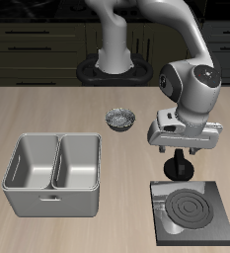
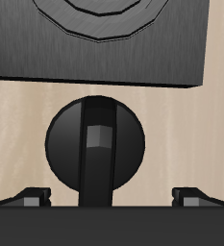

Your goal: Turn on the flat stove

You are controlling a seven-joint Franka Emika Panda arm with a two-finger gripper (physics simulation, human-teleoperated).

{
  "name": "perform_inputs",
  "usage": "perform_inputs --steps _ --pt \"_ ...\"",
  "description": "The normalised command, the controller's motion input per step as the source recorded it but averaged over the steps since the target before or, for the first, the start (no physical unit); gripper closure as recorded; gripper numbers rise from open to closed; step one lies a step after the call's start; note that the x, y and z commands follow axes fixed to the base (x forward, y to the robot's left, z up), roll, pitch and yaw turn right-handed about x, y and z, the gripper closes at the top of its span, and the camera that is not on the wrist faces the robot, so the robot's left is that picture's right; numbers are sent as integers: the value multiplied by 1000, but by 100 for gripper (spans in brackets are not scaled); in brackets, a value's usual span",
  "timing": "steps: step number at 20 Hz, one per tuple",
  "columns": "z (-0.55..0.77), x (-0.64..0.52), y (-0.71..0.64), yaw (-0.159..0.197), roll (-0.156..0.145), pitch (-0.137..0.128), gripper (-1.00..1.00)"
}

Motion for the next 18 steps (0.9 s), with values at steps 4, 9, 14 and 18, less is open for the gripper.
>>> perform_inputs --steps 4,9,14,18 --pt "-258 -38 -87 -20 -20 24 -100" --pt "-211 -63 -206 -29 -27 31 -100" --pt "-153 -77 -186 -61 4 27 -100" --pt "-119 -123 -176 -61 8 14 -100"
